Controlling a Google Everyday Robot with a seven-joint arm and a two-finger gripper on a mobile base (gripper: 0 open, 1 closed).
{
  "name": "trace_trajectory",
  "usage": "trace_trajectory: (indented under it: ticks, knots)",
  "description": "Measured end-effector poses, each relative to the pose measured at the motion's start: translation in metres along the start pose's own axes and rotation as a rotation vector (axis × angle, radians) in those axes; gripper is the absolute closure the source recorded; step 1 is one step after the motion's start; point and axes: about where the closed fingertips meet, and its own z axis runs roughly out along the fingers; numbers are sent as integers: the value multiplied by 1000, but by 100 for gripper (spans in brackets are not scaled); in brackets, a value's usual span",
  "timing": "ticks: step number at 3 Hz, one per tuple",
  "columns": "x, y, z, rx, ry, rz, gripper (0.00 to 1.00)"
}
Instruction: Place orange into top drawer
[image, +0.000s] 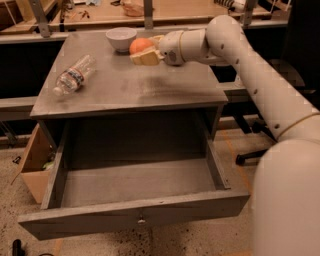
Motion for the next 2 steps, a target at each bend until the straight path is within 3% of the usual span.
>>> trace_trajectory:
  ticks: [2]
  knots:
    - [31, 102, -79, -177, 74, -1, 100]
